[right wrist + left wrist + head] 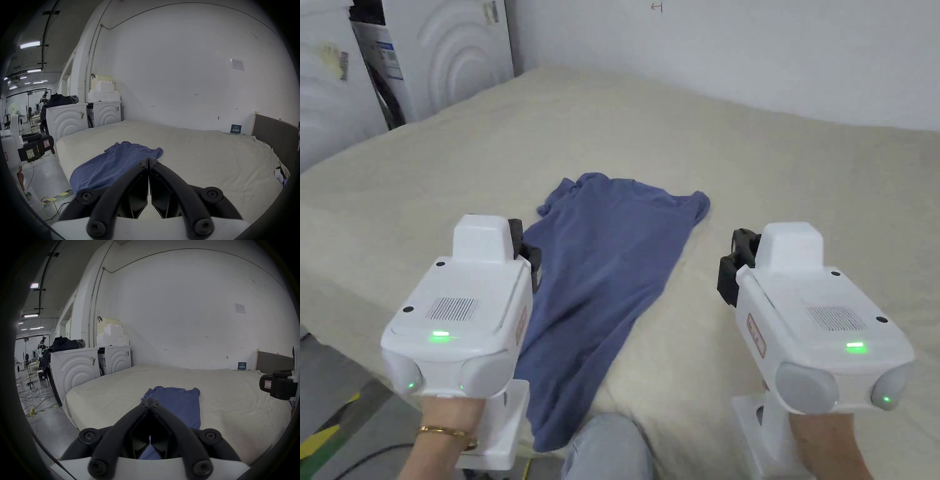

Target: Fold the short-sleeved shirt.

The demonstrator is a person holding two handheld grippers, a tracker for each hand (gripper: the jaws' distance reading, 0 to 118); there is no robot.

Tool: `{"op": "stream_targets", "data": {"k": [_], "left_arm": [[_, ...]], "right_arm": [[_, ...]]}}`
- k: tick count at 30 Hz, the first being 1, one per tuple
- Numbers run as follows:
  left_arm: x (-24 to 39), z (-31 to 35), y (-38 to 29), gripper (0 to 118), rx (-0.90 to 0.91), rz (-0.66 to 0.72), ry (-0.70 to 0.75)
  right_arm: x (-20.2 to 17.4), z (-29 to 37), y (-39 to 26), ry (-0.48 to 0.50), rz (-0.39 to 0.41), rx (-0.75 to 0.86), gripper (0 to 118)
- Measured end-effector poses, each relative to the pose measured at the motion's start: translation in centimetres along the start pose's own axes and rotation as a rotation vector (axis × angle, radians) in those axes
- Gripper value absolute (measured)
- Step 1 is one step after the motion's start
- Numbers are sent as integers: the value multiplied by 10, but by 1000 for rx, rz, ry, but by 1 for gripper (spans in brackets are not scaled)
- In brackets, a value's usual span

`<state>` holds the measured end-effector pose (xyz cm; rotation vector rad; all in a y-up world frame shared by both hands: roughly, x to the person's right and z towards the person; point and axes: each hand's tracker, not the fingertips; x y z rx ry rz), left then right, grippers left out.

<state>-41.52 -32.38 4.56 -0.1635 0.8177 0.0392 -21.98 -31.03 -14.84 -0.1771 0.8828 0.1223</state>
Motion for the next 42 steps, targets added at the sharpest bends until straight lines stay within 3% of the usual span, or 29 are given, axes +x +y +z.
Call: {"op": "stream_targets", "data": {"k": [2,4,6,8,9,16,23,28,35,42], "left_arm": [[-2,-2,-2,2,-14,4,-8],[-1,-9,-1,15,-51,6,-8],[-1,-16,0,52,-83,16,-7],[0,-25,0,104,-109,42,-14],[0,-31,1,118,-126,51,-16],[13,-92,22,118,-245,49,-92],[44,-212,42,118,-516,-31,-216],[79,-305,48,118,-607,-81,-242],[119,-414,18,118,-834,-149,-260],[137,-455,-26,110,-1040,-218,-270]], "right_arm": [[-2,-3,-2,7,3,-4,0],[-3,-4,-2,11,7,-6,0],[-4,-5,-1,20,13,-11,0],[-4,-7,-1,23,16,-17,0],[-4,-7,-1,30,14,-20,0],[3,-13,3,28,-13,-36,0],[25,-47,2,21,-26,-65,0],[43,-74,-3,1,-52,-91,0],[68,-111,-20,-24,-102,-142,0],[87,-125,-37,-36,-122,-186,0]]}}
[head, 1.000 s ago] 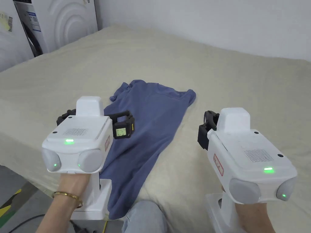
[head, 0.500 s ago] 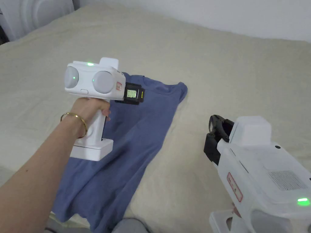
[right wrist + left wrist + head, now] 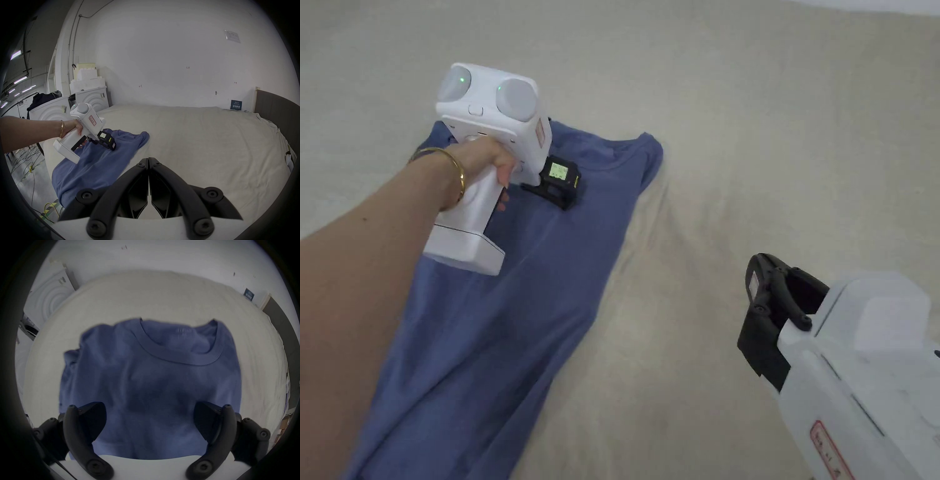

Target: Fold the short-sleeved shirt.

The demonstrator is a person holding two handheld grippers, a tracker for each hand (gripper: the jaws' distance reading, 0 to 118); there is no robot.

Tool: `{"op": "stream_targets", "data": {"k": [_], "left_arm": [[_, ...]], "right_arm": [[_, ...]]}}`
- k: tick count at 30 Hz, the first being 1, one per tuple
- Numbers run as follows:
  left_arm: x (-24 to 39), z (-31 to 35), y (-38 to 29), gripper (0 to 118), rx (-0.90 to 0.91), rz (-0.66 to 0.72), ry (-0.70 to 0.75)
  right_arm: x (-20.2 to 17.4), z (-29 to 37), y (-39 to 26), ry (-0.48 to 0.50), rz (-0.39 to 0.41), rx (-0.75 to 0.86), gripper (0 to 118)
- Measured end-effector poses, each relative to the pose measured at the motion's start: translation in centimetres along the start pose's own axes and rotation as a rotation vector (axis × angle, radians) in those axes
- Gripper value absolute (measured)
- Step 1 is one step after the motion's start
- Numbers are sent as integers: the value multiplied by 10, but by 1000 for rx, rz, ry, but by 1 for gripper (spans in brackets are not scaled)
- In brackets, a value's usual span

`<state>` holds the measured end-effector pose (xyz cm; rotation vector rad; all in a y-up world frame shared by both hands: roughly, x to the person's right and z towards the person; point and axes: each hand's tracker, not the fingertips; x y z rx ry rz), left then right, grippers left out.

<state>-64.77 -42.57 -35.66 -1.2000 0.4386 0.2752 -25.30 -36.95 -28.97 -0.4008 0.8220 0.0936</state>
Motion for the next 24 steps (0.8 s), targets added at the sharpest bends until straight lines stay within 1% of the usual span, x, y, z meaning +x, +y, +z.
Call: {"op": "stream_targets", "data": {"k": [2,3,4,6,7,8,10,14,16,18,20,22,24], "left_arm": [[0,-8,0,108,-5,25,-1],[0,-10,-1,105,-6,34,-12],[1,-9,-3,98,-3,55,-50],[-2,-9,3,84,-4,38,-57],[-2,-4,4,73,-11,16,-121],[-2,1,6,50,-4,-6,-131],[-5,3,4,0,11,-10,-137],[-3,5,-10,0,95,105,-105],[3,14,-16,0,131,88,-85],[9,30,-28,0,247,71,-30],[12,48,-39,0,338,109,11],[12,69,-51,0,403,154,1],[10,91,-61,0,471,166,-1]], "right_arm": [[4,0,-4,-8,-2,-7,0],[5,0,-7,-13,2,-10,0],[7,0,-10,-21,5,-17,0],[10,-1,-14,-23,-5,-35,0],[10,-1,-17,-20,-16,-46,0],[11,-1,-18,-18,-25,-55,0],[10,1,-20,-19,-27,-59,0],[9,11,-19,-24,-36,-53,0],[8,17,-17,-29,-38,-48,0],[9,26,-15,-33,-39,-42,0],[12,37,-14,-40,-30,-40,0],[15,50,-12,-59,-22,-34,0],[18,66,-9,-81,-33,-21,0]]}}
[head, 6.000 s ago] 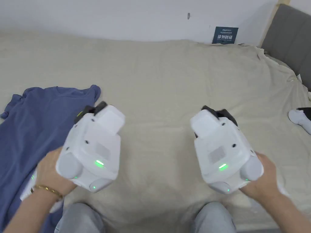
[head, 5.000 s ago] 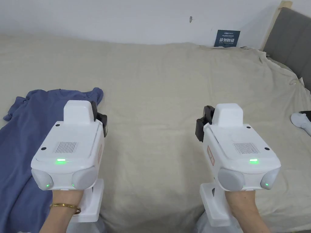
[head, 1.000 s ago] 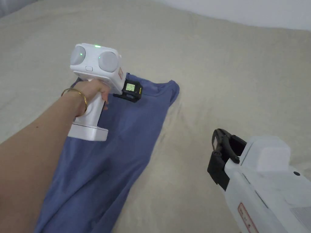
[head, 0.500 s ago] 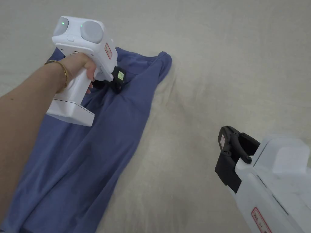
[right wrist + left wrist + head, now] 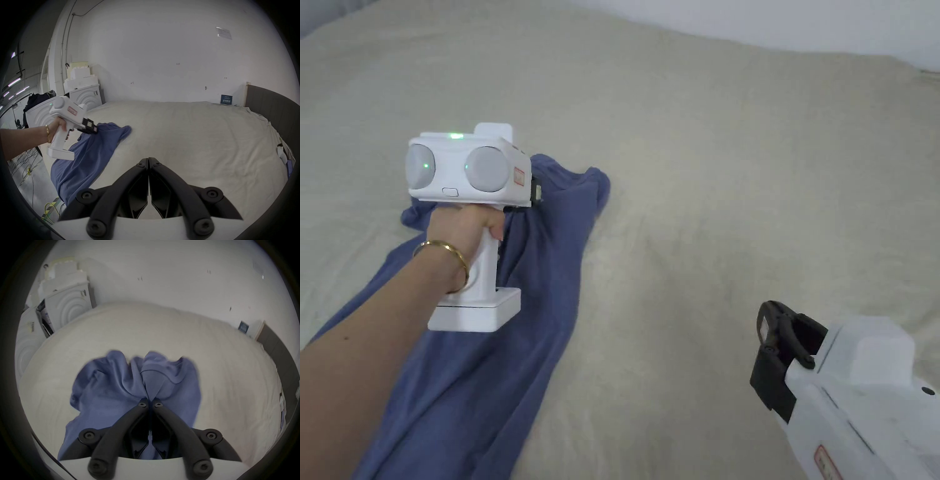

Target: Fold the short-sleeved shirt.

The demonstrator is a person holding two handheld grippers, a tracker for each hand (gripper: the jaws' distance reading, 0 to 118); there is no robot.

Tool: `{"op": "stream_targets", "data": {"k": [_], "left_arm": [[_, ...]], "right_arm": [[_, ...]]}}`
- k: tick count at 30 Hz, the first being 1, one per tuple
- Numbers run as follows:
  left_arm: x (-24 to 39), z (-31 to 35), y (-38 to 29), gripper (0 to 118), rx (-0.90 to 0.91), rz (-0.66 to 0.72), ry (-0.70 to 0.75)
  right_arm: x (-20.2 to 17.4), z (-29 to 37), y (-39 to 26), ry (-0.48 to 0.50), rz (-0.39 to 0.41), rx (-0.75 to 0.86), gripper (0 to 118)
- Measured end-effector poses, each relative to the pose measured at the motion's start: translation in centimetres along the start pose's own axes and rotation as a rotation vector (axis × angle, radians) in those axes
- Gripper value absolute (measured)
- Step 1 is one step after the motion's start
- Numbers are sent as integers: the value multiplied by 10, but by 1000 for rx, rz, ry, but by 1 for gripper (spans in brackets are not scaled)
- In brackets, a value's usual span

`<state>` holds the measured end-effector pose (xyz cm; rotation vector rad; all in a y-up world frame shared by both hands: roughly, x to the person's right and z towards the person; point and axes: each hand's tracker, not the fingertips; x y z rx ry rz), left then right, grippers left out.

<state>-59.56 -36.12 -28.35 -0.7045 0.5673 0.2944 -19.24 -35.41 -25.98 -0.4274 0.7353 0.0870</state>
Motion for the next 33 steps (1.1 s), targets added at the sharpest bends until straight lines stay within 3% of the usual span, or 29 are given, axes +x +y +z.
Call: {"op": "stream_targets", "data": {"k": [7,18,25,33], "left_arm": [[-14,99,17,0,176,48,2],[-9,233,90,0,440,-11,15],[71,289,117,0,571,-147,-76],[200,252,79,0,511,-285,-329]], "right_arm": [[11,65,11,-77,-10,86,0],[18,137,15,-111,-45,203,0],[36,169,11,-172,-73,244,0],[72,201,-1,-294,-121,246,0]]}}
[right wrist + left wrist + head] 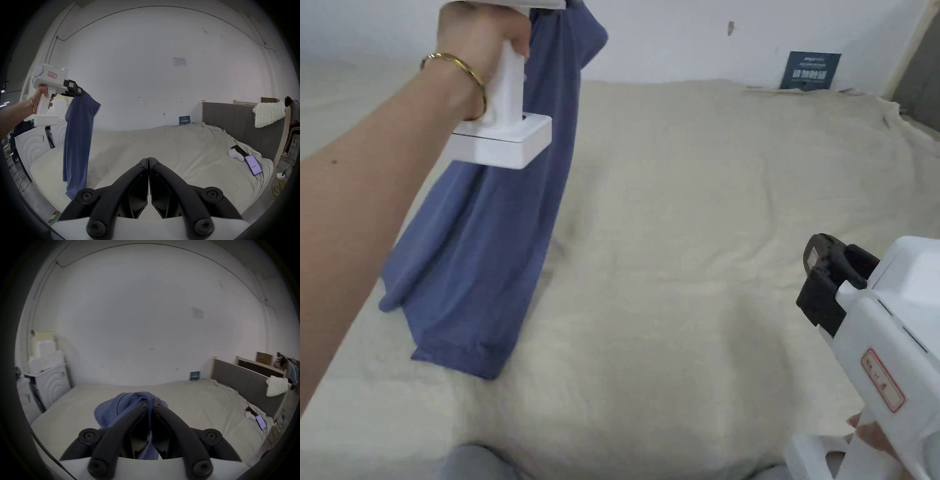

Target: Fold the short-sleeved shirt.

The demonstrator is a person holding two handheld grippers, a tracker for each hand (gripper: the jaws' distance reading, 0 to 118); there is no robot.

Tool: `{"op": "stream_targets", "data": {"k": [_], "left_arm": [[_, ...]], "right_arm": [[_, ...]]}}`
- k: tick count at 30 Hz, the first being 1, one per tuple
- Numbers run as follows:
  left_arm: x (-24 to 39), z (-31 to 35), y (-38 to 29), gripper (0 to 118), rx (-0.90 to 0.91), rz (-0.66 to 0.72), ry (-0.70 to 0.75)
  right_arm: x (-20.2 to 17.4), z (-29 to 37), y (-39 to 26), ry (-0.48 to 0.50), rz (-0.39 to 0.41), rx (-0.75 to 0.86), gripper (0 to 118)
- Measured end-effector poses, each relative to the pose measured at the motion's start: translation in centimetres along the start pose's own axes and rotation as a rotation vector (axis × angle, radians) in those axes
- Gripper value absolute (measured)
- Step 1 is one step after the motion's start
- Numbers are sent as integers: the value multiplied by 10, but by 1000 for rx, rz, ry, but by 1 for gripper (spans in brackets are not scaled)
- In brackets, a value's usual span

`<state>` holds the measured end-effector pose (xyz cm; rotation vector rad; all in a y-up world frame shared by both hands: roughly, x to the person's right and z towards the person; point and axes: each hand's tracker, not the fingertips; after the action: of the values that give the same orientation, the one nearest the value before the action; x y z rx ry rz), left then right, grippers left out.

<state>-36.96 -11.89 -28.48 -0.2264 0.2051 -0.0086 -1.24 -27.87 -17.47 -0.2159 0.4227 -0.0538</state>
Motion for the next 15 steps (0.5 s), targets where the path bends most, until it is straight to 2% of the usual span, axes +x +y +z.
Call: {"op": "stream_targets", "data": {"k": [7,11,15], "left_arm": [[141,-41,-62,0,-66,-96,-290],[216,-53,-120,0,-122,-217,-425],[281,-36,-188,0,-218,-389,-501]], "right_arm": [[39,15,-3,-132,-9,-14,0],[57,21,-7,-183,-17,-30,0],[67,24,-13,-217,-26,-49,0]]}}
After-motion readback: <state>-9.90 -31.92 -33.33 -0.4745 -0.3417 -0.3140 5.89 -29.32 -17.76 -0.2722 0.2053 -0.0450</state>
